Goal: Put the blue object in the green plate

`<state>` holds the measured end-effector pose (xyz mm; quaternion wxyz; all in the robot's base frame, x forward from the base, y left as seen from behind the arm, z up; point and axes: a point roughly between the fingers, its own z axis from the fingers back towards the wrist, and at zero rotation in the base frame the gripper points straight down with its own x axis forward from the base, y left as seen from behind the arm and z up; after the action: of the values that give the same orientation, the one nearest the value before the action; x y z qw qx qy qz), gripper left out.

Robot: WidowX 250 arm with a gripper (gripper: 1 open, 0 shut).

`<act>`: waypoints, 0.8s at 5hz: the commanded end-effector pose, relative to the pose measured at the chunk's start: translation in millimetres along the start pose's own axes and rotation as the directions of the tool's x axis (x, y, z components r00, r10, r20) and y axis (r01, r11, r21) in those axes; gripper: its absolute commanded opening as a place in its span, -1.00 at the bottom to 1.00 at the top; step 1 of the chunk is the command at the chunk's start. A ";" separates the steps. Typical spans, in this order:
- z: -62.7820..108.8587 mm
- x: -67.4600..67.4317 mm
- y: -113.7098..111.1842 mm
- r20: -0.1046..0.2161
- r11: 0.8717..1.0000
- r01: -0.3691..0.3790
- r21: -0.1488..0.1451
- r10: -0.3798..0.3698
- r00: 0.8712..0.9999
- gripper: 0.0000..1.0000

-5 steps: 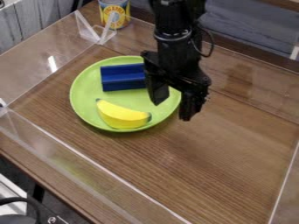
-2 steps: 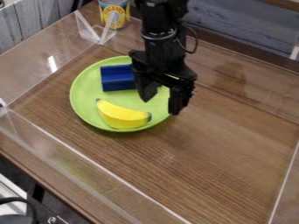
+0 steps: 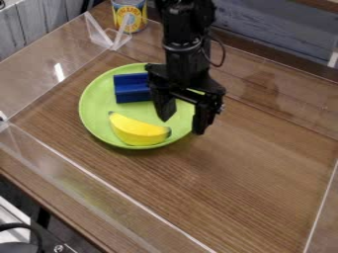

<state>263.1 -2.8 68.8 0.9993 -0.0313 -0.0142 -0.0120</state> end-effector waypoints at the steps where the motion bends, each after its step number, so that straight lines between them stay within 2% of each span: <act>1: 15.8 -7.1 -5.0 0.065 0.999 -0.029 0.013 0.028 0.998 1.00; 3: 53.1 -3.0 -20.6 0.085 0.997 0.070 0.022 -0.071 0.994 1.00; 4: 38.4 3.1 -25.3 0.088 0.997 0.067 0.026 -0.069 0.994 1.00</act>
<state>260.0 -25.5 100.3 0.9979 -0.0213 -0.0433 -0.0421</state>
